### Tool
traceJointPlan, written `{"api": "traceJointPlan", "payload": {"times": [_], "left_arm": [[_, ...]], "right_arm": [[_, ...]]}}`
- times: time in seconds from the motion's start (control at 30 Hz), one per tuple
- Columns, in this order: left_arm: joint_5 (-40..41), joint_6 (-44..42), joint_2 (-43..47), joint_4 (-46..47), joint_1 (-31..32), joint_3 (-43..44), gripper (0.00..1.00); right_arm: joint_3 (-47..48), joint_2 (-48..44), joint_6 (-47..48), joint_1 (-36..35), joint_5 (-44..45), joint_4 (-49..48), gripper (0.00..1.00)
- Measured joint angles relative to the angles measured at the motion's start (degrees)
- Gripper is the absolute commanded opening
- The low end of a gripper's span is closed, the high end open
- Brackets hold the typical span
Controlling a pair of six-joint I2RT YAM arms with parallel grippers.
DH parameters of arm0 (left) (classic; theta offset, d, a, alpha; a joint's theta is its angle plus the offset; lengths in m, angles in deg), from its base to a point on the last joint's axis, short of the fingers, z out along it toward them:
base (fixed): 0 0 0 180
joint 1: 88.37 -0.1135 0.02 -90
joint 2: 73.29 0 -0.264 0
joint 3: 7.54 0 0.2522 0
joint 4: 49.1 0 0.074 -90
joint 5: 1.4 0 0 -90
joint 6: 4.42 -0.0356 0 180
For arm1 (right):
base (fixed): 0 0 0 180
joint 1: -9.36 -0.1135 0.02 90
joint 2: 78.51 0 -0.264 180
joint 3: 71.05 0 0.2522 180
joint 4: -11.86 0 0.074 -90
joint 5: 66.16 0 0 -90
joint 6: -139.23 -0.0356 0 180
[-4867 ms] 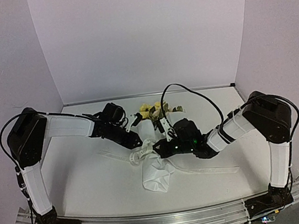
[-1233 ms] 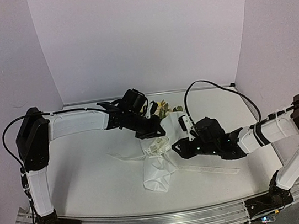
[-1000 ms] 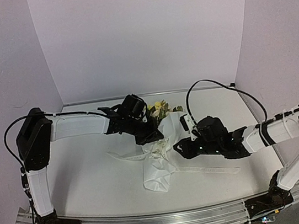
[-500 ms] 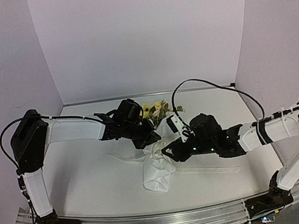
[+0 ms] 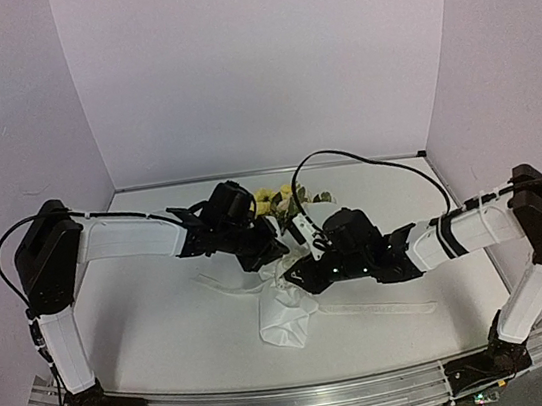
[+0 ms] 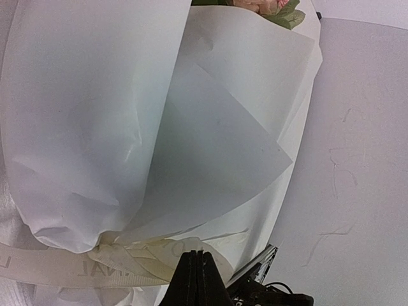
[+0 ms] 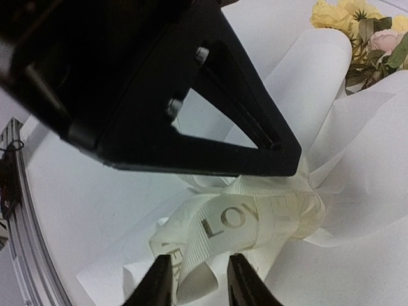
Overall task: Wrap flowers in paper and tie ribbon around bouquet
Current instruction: Cross the half-tied ribbon with the folded bouquet.
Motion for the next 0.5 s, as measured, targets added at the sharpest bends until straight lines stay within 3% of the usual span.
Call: {"api": "traceJointPlan", "payload": {"times": [0.1, 0.5], "left_arm": [[0.1, -0.2, 0.4, 0.5, 0.0, -0.6, 0.0], [6.6, -7.1, 6.5, 1.9, 0.0, -7.8, 0.0]], "right_arm": [[0.7, 0.9, -0.3, 0.0, 0.5, 0.1, 0.0], [-2.6, -6.5, 0.7, 0.0, 5.0, 11.4, 0.0]]}}
